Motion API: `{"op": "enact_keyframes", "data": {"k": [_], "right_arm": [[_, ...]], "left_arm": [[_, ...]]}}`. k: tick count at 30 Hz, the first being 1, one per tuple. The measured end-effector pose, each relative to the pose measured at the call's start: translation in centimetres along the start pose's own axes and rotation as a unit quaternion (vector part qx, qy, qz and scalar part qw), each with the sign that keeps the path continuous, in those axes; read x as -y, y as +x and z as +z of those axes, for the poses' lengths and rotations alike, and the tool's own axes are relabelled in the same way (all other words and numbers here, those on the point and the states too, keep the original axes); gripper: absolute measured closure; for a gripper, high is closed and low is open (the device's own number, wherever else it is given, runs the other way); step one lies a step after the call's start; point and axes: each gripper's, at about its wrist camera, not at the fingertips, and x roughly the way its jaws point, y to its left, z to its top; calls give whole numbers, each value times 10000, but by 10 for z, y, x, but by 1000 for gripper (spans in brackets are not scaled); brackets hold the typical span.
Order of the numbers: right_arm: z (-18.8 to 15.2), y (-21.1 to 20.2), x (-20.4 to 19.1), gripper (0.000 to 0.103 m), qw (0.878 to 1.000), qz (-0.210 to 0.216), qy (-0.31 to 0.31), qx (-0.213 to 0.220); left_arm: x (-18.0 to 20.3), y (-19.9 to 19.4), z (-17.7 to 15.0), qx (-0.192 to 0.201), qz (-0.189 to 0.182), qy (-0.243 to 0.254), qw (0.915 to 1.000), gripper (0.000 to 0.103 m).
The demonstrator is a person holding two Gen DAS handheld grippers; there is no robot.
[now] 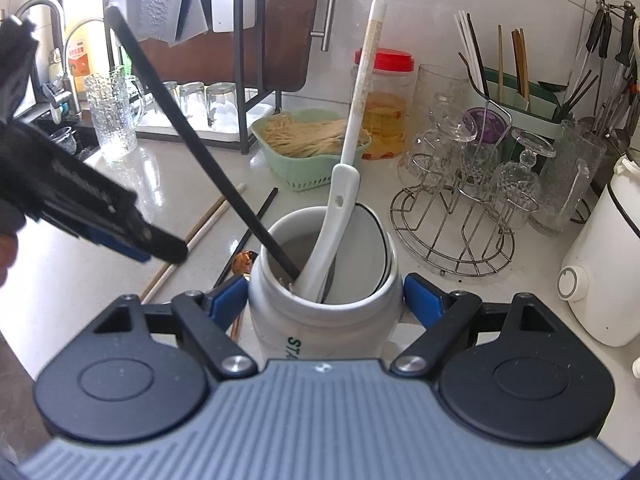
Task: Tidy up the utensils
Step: 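Move the open left tool down to the copper spoon on the counter, then close the left tool on the copper spoon handle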
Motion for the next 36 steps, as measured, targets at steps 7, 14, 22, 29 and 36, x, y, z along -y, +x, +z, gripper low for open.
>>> {"op": "enact_keyframes", "data": {"k": [7, 14, 22, 29, 36], "right_arm": [[-2, -2, 0, 16, 9999, -63, 80, 45], [-4, -4, 1, 16, 9999, -41, 51, 96], [-4, -4, 3, 16, 9999, 19, 29, 101], [-5, -4, 5, 16, 9999, 60, 3, 108], [-5, -4, 5, 16, 9999, 67, 1, 123]], "left_arm": [[14, 24, 6, 131, 131, 359, 9992, 52], [26, 50, 17, 150, 257, 686, 9972, 56], [34, 72, 17, 92, 508, 1030, 9933, 63], [50, 81, 14, 87, 800, 1759, 9811, 63], [50, 85, 14, 130, 874, 1826, 9792, 80]]}}
